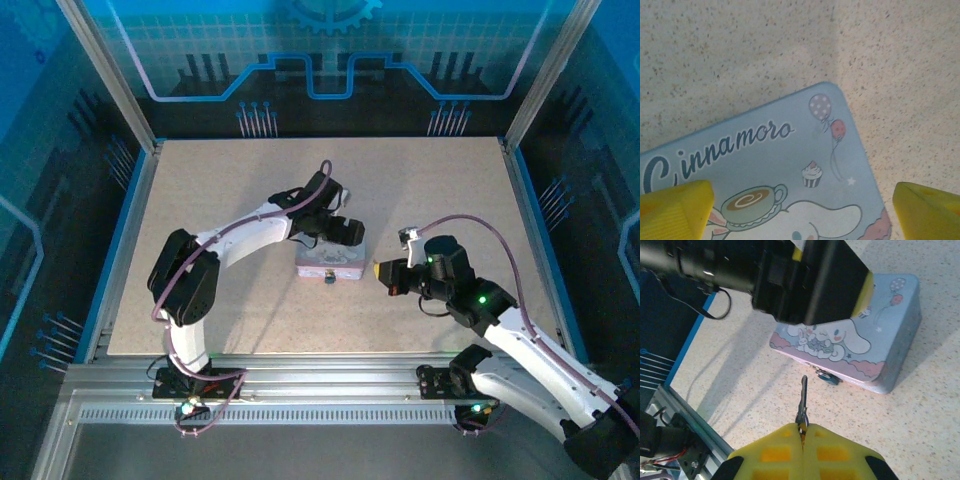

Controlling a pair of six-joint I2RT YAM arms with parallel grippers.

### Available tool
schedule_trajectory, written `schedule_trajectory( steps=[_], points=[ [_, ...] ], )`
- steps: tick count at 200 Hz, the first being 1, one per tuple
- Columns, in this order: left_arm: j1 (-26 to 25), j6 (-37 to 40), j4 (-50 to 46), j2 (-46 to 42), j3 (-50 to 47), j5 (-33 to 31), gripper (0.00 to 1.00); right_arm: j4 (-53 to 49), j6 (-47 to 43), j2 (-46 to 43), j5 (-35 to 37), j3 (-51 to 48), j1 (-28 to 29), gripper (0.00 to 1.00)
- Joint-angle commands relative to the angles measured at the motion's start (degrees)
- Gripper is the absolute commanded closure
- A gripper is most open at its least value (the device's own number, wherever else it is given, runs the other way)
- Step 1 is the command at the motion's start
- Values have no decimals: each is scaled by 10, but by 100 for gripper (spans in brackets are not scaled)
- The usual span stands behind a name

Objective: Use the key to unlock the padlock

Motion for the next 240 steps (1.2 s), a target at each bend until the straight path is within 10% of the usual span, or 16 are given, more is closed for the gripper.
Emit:
schedule_trajectory(
  steps=[1,240],
  points=[
    [-10,6,-19,-34,18,13,7,-38,-15,-15,24,22,-5,100],
    [-111,-73,-24,-35,-81,62,14,-66,-17,-45,38,16,-15,100]
  ],
)
